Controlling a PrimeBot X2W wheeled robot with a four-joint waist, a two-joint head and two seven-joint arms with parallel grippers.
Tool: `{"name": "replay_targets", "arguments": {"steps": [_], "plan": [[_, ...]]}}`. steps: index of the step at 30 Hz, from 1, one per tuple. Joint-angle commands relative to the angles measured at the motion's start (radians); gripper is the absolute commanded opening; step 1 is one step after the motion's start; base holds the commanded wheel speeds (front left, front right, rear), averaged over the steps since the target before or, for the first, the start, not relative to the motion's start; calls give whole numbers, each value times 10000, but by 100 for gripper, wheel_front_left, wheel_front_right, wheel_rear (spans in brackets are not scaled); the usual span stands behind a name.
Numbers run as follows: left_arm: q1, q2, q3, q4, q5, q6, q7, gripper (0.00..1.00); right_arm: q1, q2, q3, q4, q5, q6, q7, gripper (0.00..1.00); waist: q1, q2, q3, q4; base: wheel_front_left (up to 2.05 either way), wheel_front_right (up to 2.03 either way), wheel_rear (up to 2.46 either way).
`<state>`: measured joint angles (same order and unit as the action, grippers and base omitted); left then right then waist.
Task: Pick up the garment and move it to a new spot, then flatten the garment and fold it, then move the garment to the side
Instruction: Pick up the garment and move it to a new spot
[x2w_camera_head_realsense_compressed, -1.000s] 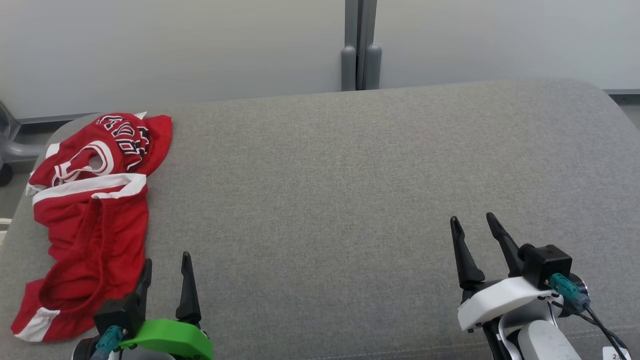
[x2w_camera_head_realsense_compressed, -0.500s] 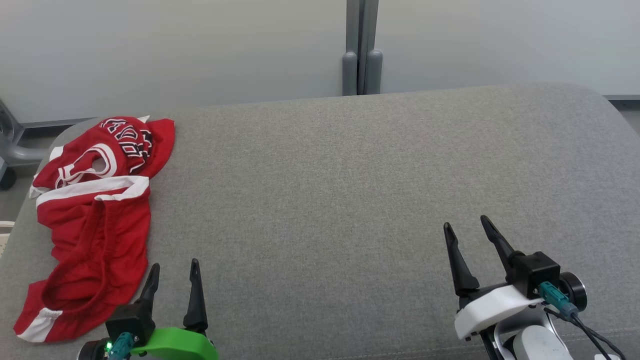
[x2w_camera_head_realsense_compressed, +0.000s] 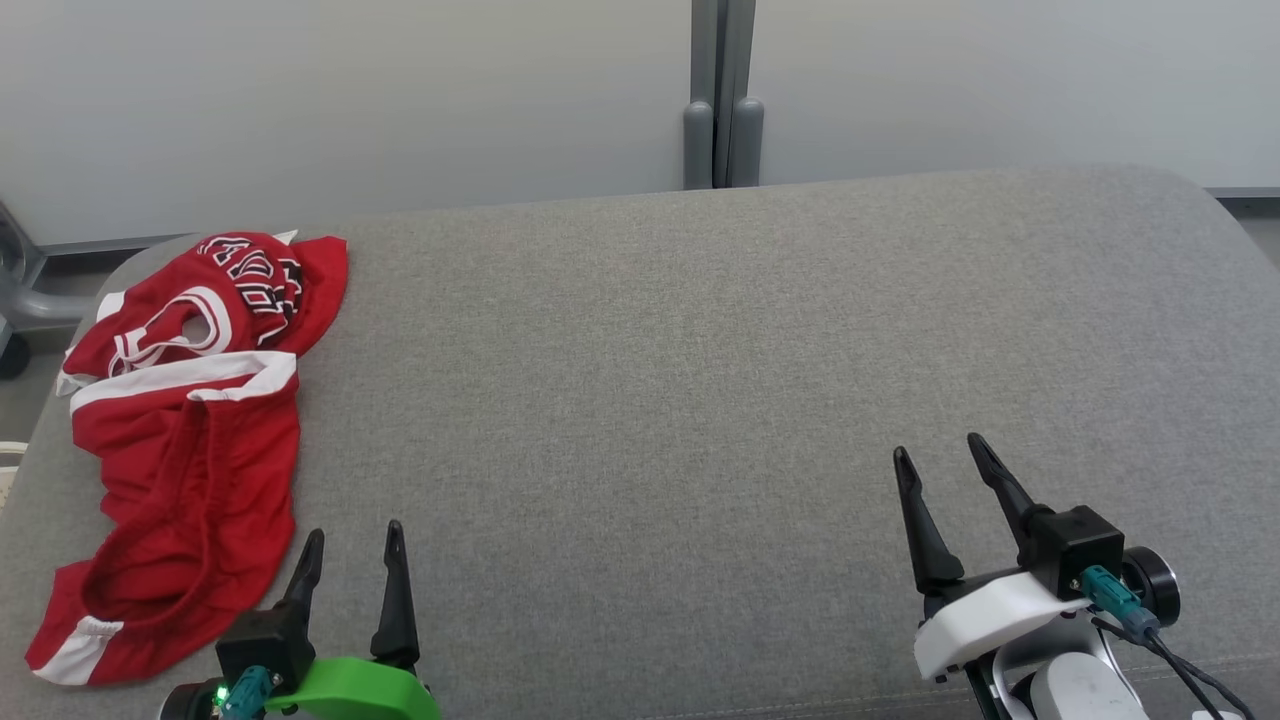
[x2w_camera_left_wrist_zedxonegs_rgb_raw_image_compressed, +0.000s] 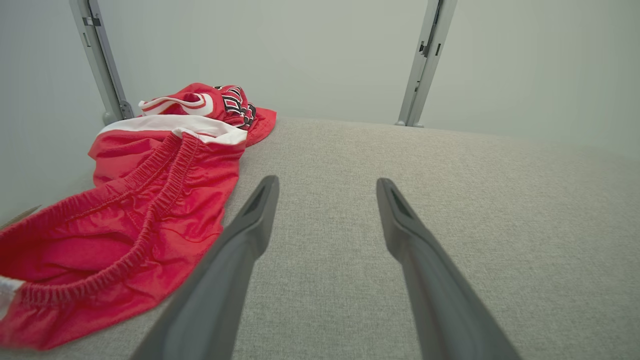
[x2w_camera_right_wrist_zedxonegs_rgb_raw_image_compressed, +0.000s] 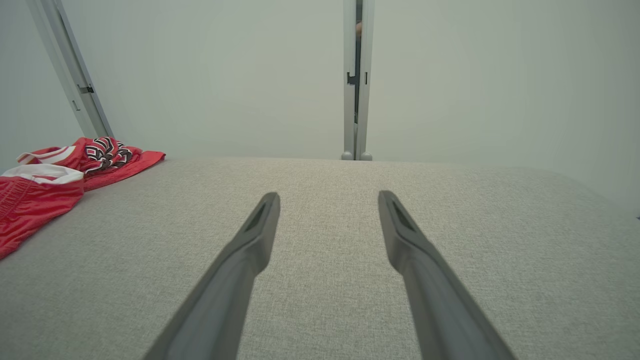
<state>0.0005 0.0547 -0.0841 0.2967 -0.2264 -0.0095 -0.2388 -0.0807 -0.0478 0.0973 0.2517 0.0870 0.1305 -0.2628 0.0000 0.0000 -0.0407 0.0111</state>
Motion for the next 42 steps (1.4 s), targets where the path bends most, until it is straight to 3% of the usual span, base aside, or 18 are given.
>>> {"name": "replay_targets", "arguments": {"steps": [1,23,31,42], "plan": [[99,85,8,-13,-32,17,-23,100,73,-45,-20,16,-12,4,-42,100,0,0,3,2,0,0,0],[-188,279,-169,208,-76,143,-76,100,70,-42,-47,35,1,2,-42,100,0,0,-6,320,0,0,0],[-249,318,-232,123,-87,229,-96,100,143,-44,-18,-23,72,2,-42,100,0,0,-46,1319,0,0,0],[-161,388,-254,-204,-129,458,25,100,186,-43,67,-52,84,1,-40,100,0,0,-90,3241,0,0,0]]}}
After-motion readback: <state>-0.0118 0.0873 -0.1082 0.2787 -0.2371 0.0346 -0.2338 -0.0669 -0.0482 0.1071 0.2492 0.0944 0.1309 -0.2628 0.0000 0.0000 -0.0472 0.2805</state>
